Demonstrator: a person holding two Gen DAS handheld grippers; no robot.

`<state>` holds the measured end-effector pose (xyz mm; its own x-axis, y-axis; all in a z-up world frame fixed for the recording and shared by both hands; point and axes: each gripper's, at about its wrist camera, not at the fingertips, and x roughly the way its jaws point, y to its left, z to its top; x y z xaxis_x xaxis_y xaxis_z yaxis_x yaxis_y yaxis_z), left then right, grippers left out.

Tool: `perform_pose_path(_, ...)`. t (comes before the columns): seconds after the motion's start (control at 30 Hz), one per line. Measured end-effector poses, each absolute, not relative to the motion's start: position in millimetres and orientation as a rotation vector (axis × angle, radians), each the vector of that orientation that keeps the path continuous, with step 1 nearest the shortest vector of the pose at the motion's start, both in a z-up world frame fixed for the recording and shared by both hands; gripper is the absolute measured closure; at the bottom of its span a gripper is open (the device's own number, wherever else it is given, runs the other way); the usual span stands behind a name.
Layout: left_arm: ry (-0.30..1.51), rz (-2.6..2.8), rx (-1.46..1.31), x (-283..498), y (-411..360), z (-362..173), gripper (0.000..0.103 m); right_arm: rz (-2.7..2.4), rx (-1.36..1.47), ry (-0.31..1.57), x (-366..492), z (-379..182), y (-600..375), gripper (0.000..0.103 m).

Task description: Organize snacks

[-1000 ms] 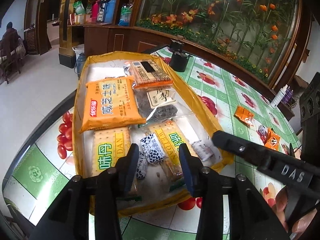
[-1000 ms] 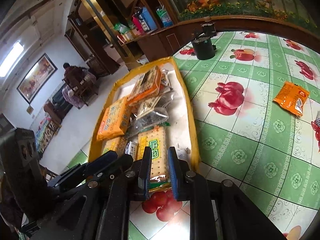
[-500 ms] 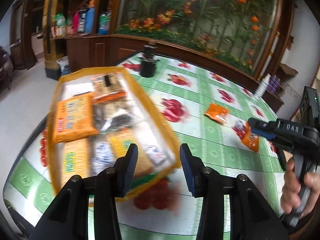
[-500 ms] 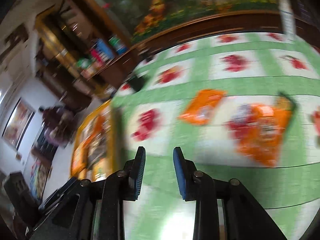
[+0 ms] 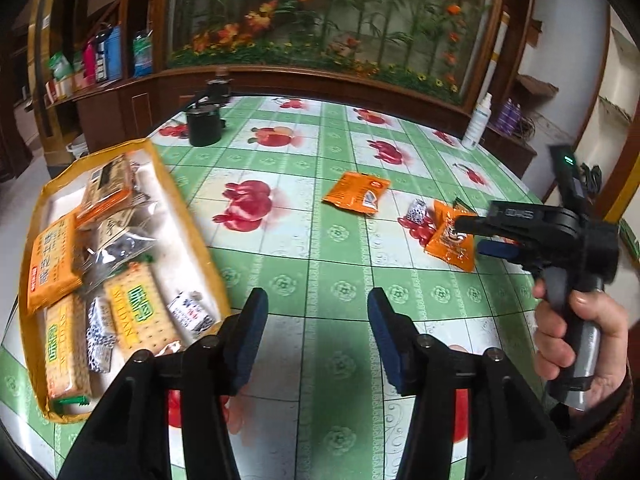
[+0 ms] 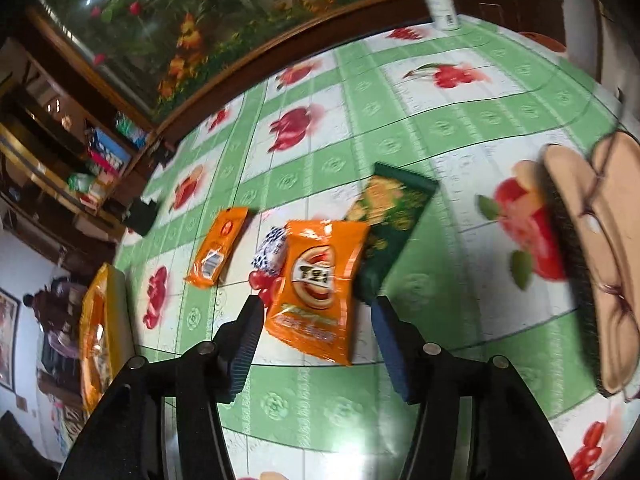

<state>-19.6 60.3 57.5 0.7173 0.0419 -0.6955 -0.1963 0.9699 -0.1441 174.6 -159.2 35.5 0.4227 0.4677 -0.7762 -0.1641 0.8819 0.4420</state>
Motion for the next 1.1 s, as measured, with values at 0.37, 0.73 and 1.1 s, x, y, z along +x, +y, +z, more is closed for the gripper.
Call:
perform_pose_path(0.37, 0.815, 0.097, -0.192, 48.5, 57.5, 79.2, 0.030, 0.362, 0.065, 1.018, 178.1, 21.9, -118.9, 0.049)
perform_pose_path(0.73, 1.021, 0.096, -0.130, 177.4, 52.0, 40.0, 0.021, 0.388, 0.234, 1.079, 179.9, 21.1, -150.8, 0.058)
perform_pose_path(1.1, 1.025, 0.123, -0.184, 205.1, 54.6, 11.7, 0.044, 0.408, 0.245, 1.098, 179.7, 21.0, -149.5, 0.058)
